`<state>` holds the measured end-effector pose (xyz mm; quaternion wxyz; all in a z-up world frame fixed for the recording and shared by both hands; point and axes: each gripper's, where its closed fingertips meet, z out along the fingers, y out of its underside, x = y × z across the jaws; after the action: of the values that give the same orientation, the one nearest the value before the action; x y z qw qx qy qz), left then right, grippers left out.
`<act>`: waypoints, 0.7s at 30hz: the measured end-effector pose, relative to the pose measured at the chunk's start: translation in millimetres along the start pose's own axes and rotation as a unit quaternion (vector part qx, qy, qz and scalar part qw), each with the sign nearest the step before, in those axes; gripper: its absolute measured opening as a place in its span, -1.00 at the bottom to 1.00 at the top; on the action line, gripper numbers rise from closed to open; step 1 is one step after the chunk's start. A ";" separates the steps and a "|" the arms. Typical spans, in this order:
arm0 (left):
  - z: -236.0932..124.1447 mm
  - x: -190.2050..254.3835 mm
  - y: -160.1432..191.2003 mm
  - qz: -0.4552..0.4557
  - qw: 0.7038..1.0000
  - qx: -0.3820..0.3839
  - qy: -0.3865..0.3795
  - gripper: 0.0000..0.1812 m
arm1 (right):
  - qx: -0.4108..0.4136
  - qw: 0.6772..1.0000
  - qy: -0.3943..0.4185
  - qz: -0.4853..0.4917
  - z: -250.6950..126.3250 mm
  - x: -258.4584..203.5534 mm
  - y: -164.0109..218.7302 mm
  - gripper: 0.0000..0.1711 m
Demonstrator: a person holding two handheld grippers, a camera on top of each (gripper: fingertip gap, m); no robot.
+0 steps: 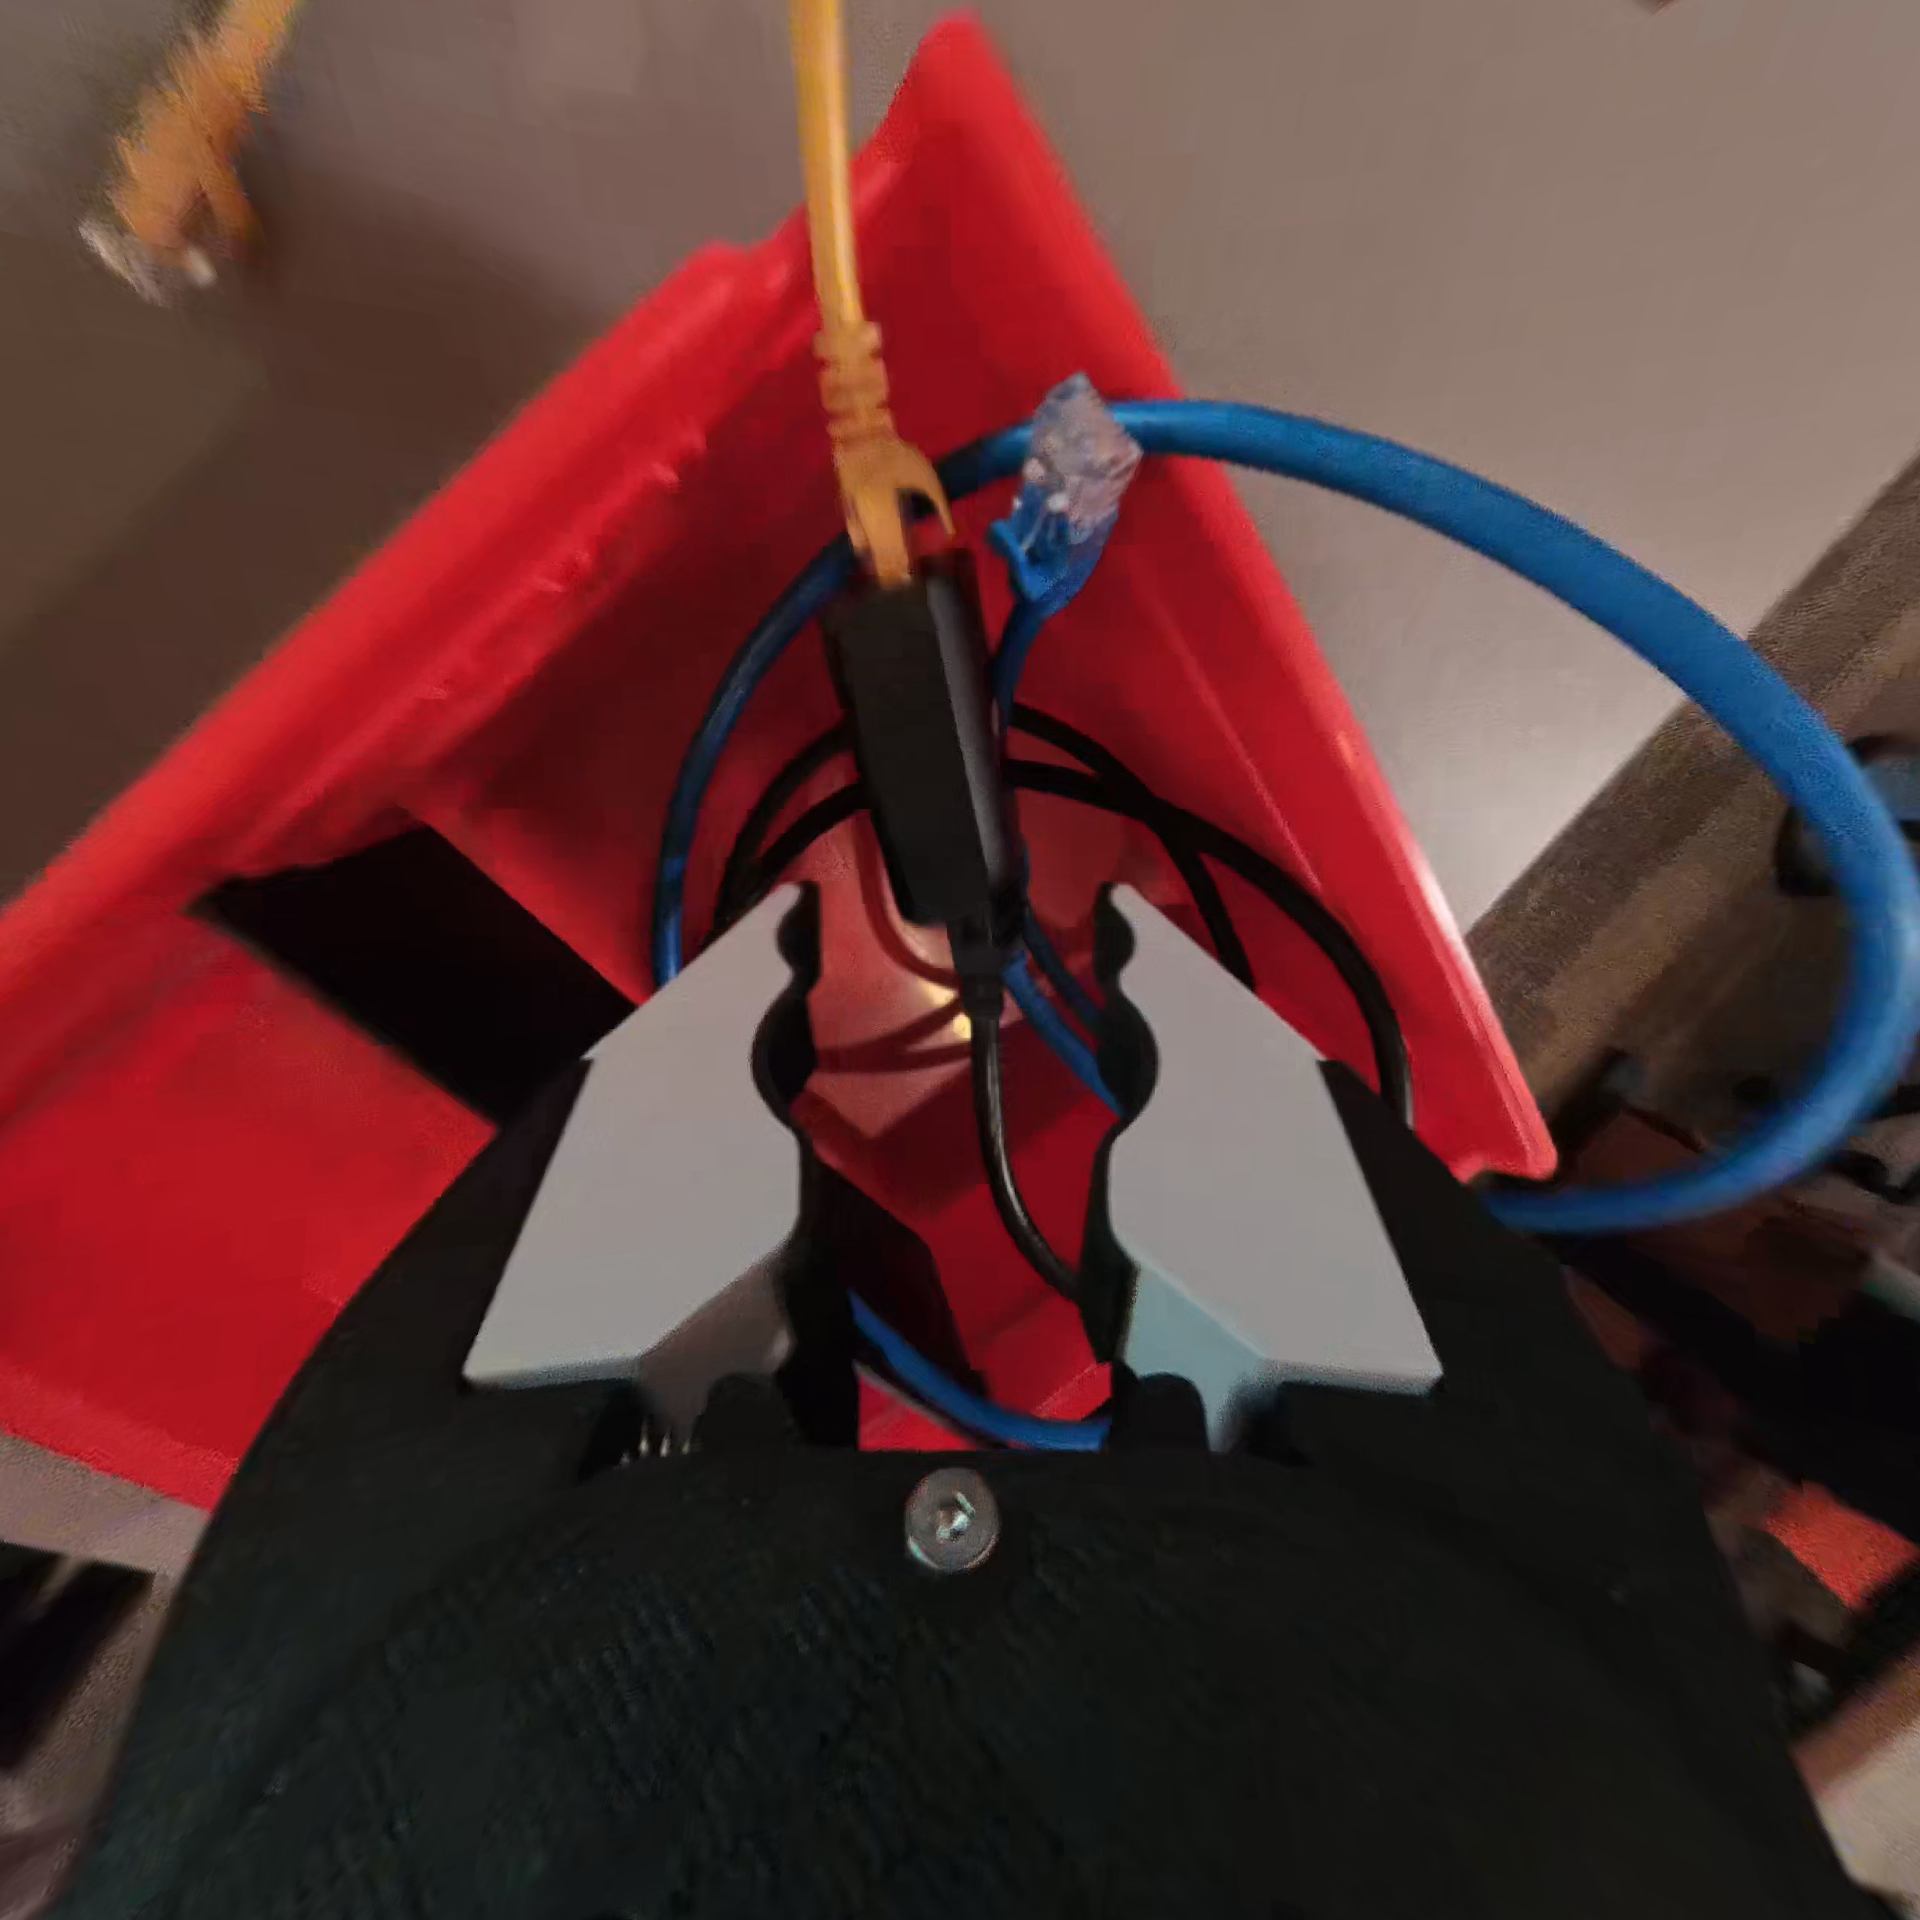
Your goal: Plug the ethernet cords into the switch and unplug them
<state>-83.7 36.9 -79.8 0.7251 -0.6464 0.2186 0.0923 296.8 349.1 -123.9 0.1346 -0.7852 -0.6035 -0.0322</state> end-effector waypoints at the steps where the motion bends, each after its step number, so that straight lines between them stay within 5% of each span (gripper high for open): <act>1: -0.4 -1.2 0.0 -0.001 1.000 0.000 -0.003 0.22 | 0.025 0.999 0.007 0.019 -12.3 1.0 -2.3 -0.28; 6: -3.8 -9.0 -1.3 0.003 1.000 -0.007 -0.023 0.30 | 0.192 0.974 0.085 0.089 -89.5 2.1 3.4 0.07; 10: -11.6 -22.0 -21.0 -0.006 0.998 -0.032 -0.058 0.44 | 0.280 0.931 0.166 0.167 -126.7 -6.1 45.8 0.44; 16: -77.5 -76.6 -39.3 0.025 0.943 -0.205 -0.260 0.59 | 0.200 0.907 0.197 0.313 -80.0 -23.9 150.5 0.57; 21: -160.4 -87.3 -10.9 -0.067 0.859 -0.364 -0.353 0.64 | 0.161 0.908 0.143 0.360 -39.0 -40.2 175.5 0.54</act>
<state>-188.4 -108.6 -42.9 0.4711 -0.8014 -0.1457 0.3386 458.2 260.3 -125.2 0.3462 -0.9040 -0.2507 0.0045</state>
